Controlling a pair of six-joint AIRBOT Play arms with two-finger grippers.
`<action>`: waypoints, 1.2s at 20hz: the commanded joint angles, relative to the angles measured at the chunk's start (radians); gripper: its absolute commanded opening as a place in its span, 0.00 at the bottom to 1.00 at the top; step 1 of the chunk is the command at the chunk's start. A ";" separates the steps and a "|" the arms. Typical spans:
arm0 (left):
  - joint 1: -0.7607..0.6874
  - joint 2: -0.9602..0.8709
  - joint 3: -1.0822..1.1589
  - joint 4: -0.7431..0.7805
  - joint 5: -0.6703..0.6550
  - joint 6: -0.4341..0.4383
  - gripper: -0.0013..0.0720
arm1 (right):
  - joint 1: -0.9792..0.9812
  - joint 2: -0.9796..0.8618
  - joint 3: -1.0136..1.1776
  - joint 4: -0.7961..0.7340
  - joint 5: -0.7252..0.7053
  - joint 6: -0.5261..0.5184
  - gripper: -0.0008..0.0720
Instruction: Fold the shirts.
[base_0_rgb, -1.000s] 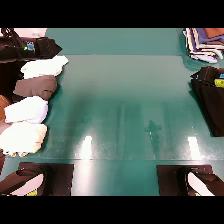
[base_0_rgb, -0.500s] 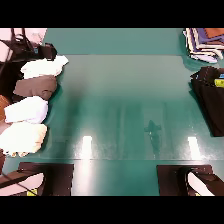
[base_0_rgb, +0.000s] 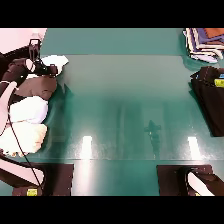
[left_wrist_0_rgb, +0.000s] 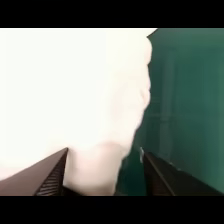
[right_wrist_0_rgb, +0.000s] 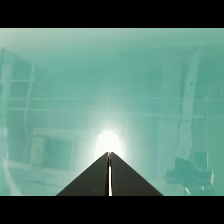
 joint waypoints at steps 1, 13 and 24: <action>0.008 -0.105 0.075 -0.002 0.039 -0.001 0.77 | 0.002 0.001 0.001 0.003 0.000 0.000 0.03; 0.008 0.081 0.513 -0.006 -0.272 0.011 0.05 | 0.001 0.000 0.080 0.026 -0.064 0.000 0.03; -0.286 0.555 0.553 -0.020 -0.724 0.024 0.05 | 0.001 0.001 0.401 0.021 -0.100 -0.032 0.03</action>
